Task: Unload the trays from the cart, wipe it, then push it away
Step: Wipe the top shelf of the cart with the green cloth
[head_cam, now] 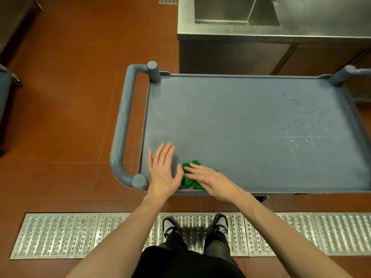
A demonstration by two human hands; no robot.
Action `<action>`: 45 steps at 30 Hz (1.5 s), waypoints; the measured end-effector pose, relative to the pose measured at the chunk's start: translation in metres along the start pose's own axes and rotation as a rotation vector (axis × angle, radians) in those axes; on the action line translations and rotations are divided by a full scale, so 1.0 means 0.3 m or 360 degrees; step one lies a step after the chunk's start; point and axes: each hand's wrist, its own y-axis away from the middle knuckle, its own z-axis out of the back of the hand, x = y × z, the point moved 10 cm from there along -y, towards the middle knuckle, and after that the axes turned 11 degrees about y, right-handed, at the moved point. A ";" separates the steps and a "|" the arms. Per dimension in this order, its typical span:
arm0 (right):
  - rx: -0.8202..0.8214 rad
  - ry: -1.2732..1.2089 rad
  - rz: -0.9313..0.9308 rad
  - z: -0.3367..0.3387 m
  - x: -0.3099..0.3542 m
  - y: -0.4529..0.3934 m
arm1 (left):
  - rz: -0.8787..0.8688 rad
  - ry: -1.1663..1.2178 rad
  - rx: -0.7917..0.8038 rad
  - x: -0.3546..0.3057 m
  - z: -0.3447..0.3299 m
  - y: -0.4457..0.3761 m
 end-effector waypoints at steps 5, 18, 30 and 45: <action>-0.0100 0.0115 -0.0287 0.053 -0.230 0.141 | -0.0052 -0.0072 -0.0065 0.001 -0.001 -0.001; -0.0623 0.0014 -0.0947 0.222 -0.674 0.440 | 0.0059 -0.0193 0.0049 -0.023 -0.056 -0.014; -0.0630 0.0268 -0.0585 0.212 -0.580 0.314 | -0.0122 0.0215 0.0365 -0.608 -0.650 -0.238; -0.0953 0.0440 -0.0829 0.362 -0.903 0.551 | 0.0197 -0.0010 0.0259 -0.572 -0.788 -0.258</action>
